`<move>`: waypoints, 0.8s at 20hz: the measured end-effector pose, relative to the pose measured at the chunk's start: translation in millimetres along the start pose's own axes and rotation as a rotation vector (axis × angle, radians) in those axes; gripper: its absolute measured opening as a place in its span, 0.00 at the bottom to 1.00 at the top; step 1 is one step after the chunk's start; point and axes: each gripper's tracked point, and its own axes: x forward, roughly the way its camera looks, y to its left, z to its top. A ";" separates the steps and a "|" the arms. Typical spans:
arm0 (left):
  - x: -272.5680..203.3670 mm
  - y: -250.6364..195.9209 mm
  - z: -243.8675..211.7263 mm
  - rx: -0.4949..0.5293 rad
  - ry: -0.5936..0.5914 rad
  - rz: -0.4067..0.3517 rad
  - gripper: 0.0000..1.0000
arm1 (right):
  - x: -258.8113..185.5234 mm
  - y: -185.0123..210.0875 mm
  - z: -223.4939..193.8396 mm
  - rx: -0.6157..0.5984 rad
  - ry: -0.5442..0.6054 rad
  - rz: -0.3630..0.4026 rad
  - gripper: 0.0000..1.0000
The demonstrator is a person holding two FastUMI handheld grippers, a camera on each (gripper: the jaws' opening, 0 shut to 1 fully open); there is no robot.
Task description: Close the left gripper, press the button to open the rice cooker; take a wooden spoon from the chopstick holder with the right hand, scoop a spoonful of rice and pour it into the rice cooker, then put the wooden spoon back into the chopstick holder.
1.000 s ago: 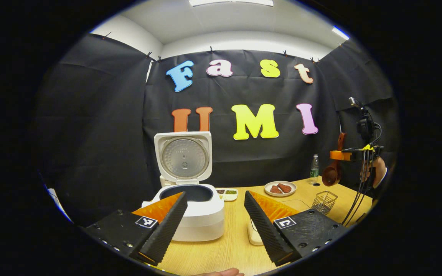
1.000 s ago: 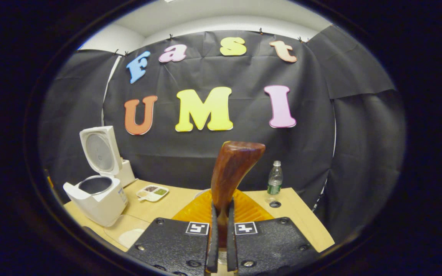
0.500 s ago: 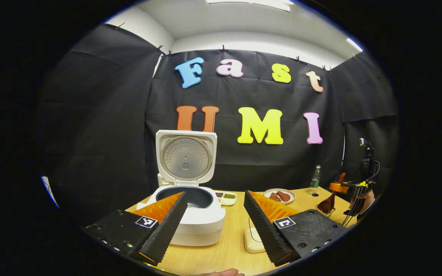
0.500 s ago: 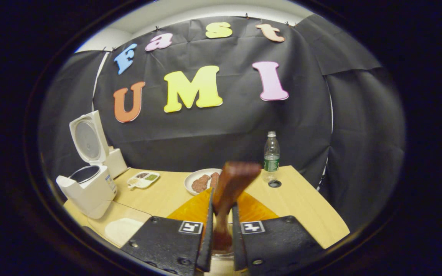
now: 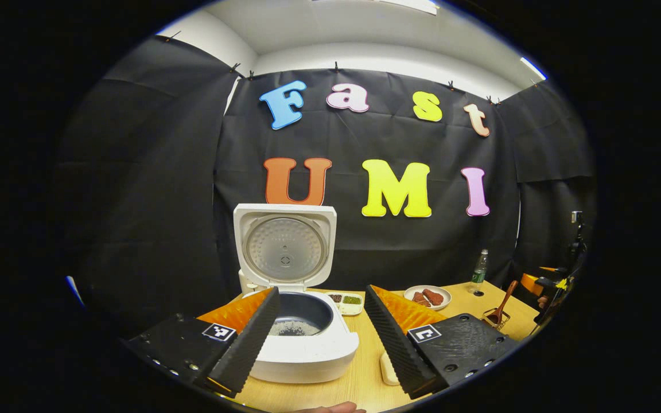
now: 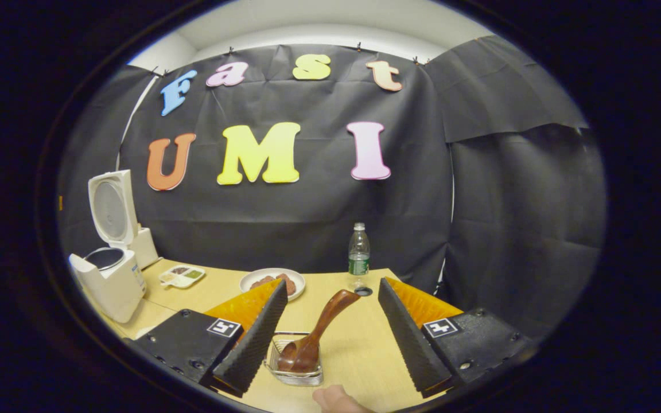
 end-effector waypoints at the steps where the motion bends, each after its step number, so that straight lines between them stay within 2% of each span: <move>1: 3.8 2.8 5.9 0.000 -0.001 0.006 0.94 | -7.8 5.9 1.7 0.002 -0.004 0.021 1.00; 3: 12.5 4.6 19.5 0.027 0.002 -0.002 0.94 | -23.6 22.8 2.3 0.008 -0.008 0.079 1.00; 7: 39.8 24.6 66.6 0.094 -0.035 0.030 0.94 | -44.9 45.7 -0.8 -0.018 -0.029 0.126 1.00; 12: 90.7 34.9 117.6 0.038 -0.118 -0.002 0.95 | -67.6 77.7 -4.9 0.001 -0.058 0.225 0.99; 16: 140.6 60.0 132.6 -0.013 -0.127 0.044 0.94 | -71.7 87.0 -2.7 -0.010 -0.081 0.267 1.00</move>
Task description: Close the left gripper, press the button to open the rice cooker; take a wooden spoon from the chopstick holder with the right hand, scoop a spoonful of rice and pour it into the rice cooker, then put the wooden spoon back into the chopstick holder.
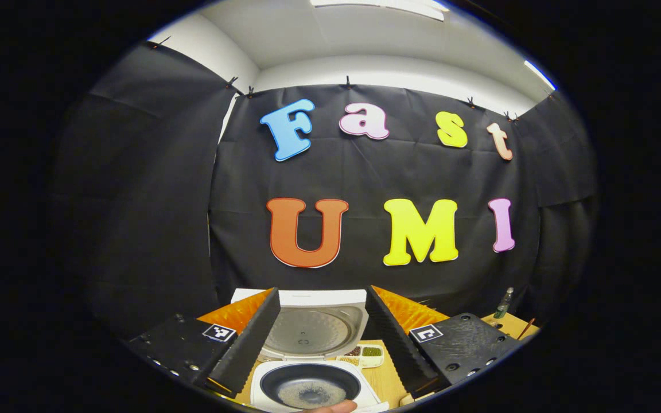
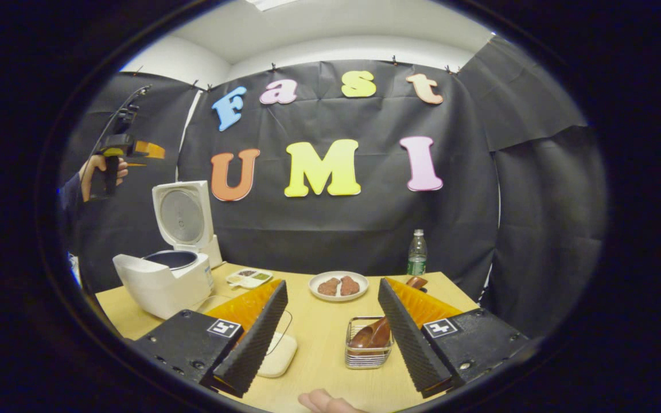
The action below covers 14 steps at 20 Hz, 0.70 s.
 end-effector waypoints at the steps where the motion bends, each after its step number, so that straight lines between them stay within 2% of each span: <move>1: 10.8 5.5 3.3 -0.007 -0.009 0.015 0.94 | -0.2 1.3 2.8 -0.007 -0.016 0.007 1.00; 5: 63.0 18.3 3.5 0.003 -0.023 0.057 0.93 | -0.5 8.7 7.6 -0.028 -0.065 0.035 1.00; 10: 118.4 32.0 -41.0 0.046 0.040 0.106 0.93 | 5.8 19.2 9.3 -0.075 -0.099 0.050 1.00; 14: 142.8 67.0 -72.7 0.075 0.101 0.181 0.97 | 4.5 8.3 5.4 -0.088 -0.133 -0.037 1.00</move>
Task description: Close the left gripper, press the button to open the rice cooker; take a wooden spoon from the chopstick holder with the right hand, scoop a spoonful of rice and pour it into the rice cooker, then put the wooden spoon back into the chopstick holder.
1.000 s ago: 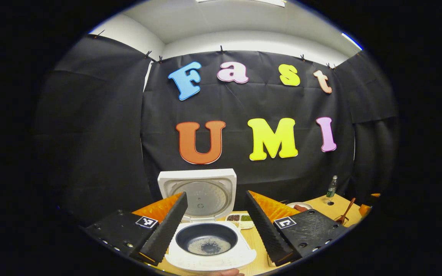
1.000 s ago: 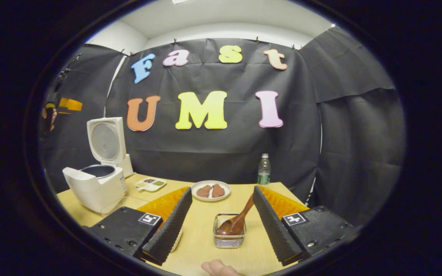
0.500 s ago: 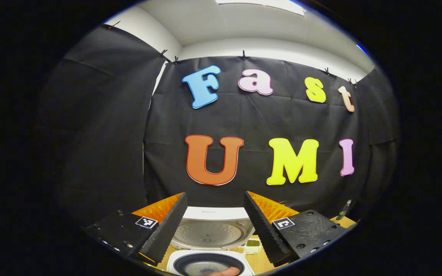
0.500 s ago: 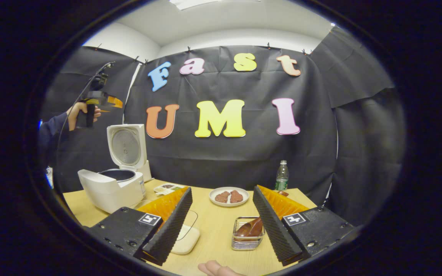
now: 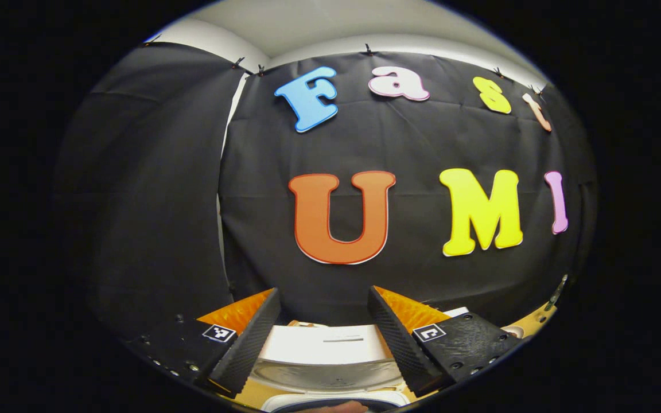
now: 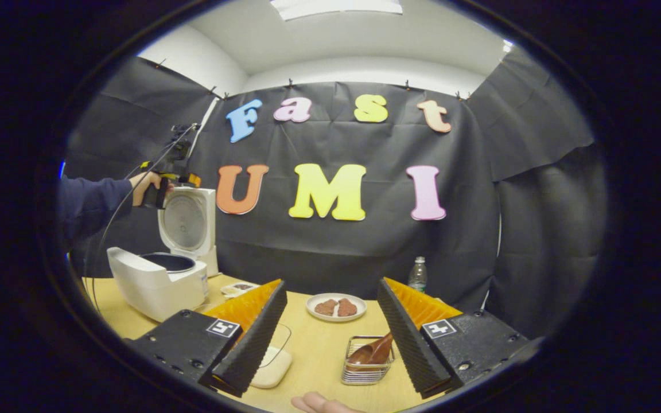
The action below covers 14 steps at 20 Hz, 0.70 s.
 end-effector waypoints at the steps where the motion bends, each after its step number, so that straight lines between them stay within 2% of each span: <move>1: 0.2 3.0 6.7 -0.010 -0.033 0.007 0.97 | -2.5 5.6 -1.6 -0.011 0.002 0.010 1.00; 2: 0.8 0.6 2.9 -0.003 -0.015 0.010 0.91 | -4.4 9.9 -2.4 -0.021 0.007 0.017 1.00; 3: -2.6 2.0 3.7 -0.002 -0.013 0.014 0.99 | -5.9 11.2 -2.6 -0.026 0.010 0.016 1.00; 4: -1.0 1.9 2.9 -0.005 -0.002 0.016 1.00 | -8.5 10.3 -1.8 -0.025 0.010 0.010 1.00; 10: -39.8 2.6 -4.8 0.002 0.039 0.011 1.00 | -38.5 24.8 19.1 -0.032 -0.018 0.019 1.00; 14: -76.4 4.1 -17.7 -0.012 0.064 -0.006 0.99 | -59.9 23.0 26.0 -0.055 -0.011 -0.006 1.00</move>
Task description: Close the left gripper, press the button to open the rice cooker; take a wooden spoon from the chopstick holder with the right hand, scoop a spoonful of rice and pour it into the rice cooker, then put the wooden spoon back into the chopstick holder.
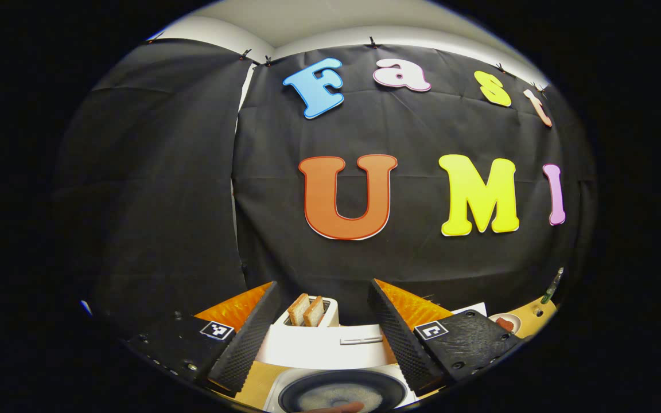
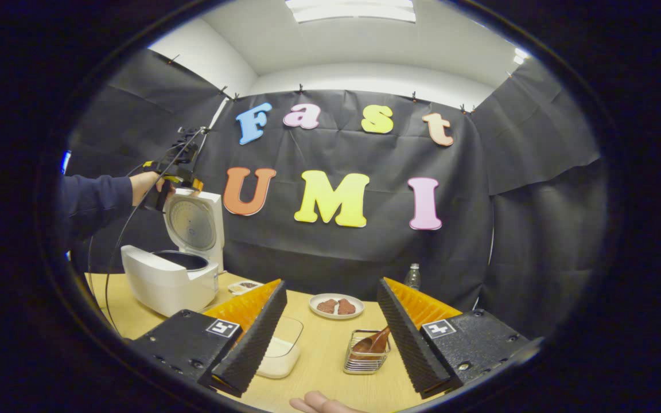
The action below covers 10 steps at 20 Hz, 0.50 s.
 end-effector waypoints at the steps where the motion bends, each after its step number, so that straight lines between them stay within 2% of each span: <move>1: -8.1 -1.4 -4.2 0.003 0.008 0.001 0.99 | -6.2 -3.6 2.6 -0.009 -0.007 -0.019 1.00; 5: -38.0 -11.9 -25.0 0.058 0.047 -0.026 0.92 | -25.4 -1.5 4.0 0.023 -0.006 -0.041 1.00; 10: -70.5 -22.4 -49.0 0.015 0.100 -0.063 0.91 | -47.3 -2.0 -5.9 0.037 0.034 -0.043 1.00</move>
